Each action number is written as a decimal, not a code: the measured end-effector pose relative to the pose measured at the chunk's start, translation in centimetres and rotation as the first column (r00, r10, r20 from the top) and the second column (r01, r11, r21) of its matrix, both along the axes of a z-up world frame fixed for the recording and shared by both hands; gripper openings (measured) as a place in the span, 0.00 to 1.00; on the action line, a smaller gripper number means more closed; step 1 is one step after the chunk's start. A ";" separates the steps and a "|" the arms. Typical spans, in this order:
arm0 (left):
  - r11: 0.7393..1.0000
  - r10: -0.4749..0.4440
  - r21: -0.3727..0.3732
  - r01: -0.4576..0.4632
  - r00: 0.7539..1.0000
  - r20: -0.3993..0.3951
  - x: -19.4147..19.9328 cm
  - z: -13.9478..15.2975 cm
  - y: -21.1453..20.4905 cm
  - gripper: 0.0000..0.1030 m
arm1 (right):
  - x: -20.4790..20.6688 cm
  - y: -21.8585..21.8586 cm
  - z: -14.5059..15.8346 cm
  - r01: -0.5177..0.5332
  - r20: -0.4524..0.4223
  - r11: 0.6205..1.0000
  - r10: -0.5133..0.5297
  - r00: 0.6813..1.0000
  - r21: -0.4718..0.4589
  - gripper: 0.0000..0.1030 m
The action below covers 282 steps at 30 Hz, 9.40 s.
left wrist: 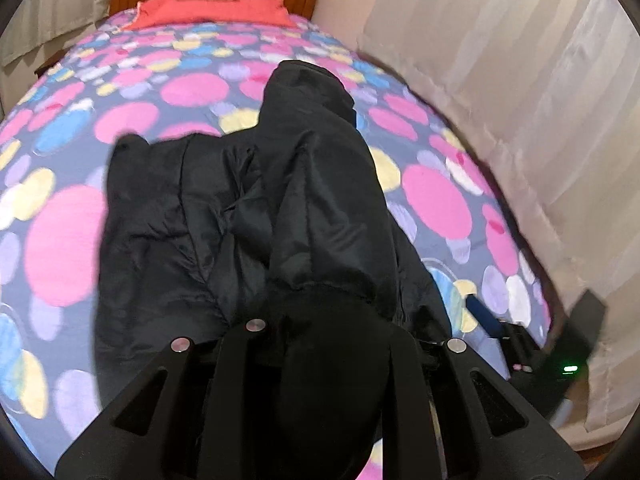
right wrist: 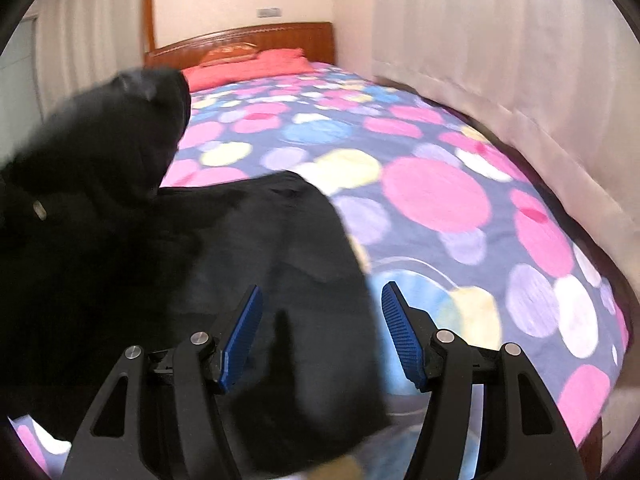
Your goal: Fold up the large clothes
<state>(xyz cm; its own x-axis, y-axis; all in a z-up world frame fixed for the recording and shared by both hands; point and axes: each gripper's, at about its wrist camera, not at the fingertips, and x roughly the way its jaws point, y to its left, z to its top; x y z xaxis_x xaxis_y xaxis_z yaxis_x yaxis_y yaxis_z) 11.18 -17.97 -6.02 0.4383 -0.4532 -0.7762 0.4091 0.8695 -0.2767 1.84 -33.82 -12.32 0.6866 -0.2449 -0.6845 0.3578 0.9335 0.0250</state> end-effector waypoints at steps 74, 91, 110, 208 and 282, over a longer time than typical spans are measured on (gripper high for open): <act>0.992 0.118 0.043 -0.122 0.989 0.086 1.2 -7.1 5.7 0.72 | 6.5 -1.9 -4.4 -0.089 -0.111 0.982 0.108 0.988 0.166 0.10; 0.987 0.123 0.081 -0.135 0.982 0.141 0.3 -5.8 6.0 0.72 | 4.2 -3.1 -2.9 -0.082 -0.084 0.981 0.098 0.992 0.177 0.37; 0.985 0.168 0.005 -0.171 0.971 0.171 1.5 -0.7 6.5 0.71 | 3.8 -0.4 7.4 -0.097 0.045 0.995 0.096 0.994 0.030 0.47; 0.745 0.280 -0.451 -0.491 0.845 -0.456 6.4 -13.1 13.9 0.93 | 8.7 -12.3 -9.3 -0.097 0.097 0.548 0.030 0.995 0.831 0.80; 0.791 0.266 -0.486 -0.372 0.924 -0.275 8.4 -10.9 26.1 0.90 | 16.9 2.8 -7.4 -0.255 0.106 0.595 0.274 0.956 0.762 0.68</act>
<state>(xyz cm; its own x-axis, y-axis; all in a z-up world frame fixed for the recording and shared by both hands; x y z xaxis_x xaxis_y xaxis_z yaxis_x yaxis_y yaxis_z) 19.58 8.13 -16.95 0.5048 -0.6698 -0.5445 0.0298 0.6439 -0.7645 18.70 -31.00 -19.74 0.6193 0.5598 -0.5505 0.1074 0.6341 0.7657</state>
